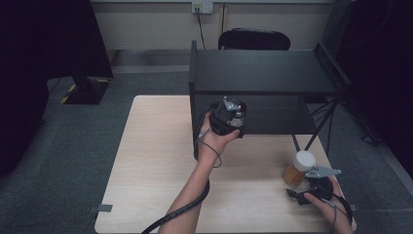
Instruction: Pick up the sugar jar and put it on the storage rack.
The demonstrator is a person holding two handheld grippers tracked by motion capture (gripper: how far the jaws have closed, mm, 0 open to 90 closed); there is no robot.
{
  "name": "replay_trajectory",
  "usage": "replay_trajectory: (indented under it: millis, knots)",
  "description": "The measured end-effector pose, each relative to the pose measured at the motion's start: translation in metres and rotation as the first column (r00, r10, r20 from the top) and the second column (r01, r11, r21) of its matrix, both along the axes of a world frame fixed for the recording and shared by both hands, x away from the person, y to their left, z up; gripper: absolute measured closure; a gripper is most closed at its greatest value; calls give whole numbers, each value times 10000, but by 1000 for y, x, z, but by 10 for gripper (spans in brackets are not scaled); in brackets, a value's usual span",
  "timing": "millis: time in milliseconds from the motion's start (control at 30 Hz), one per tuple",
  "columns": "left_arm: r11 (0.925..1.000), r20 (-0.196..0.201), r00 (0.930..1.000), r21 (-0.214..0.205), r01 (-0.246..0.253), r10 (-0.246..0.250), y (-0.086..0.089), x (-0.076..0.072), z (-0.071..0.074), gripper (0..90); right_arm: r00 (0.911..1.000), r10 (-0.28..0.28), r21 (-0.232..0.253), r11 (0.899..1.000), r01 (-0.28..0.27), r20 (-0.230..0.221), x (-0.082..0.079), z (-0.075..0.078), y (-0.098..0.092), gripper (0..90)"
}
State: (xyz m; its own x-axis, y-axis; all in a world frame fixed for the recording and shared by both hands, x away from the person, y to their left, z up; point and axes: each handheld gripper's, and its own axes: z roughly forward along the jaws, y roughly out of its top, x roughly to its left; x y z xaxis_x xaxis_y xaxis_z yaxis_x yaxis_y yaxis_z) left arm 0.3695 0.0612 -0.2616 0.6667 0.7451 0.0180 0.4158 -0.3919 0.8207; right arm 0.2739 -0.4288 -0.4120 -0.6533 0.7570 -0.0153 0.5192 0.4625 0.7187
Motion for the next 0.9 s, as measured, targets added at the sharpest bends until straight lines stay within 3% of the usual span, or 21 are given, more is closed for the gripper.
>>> replay_trajectory:
  millis: [900]
  knots:
    - [9995,31,9995,-30,-313,313,-9,15,-1,306,10000,-7,6,10000,7,-2,0,0,0,0]
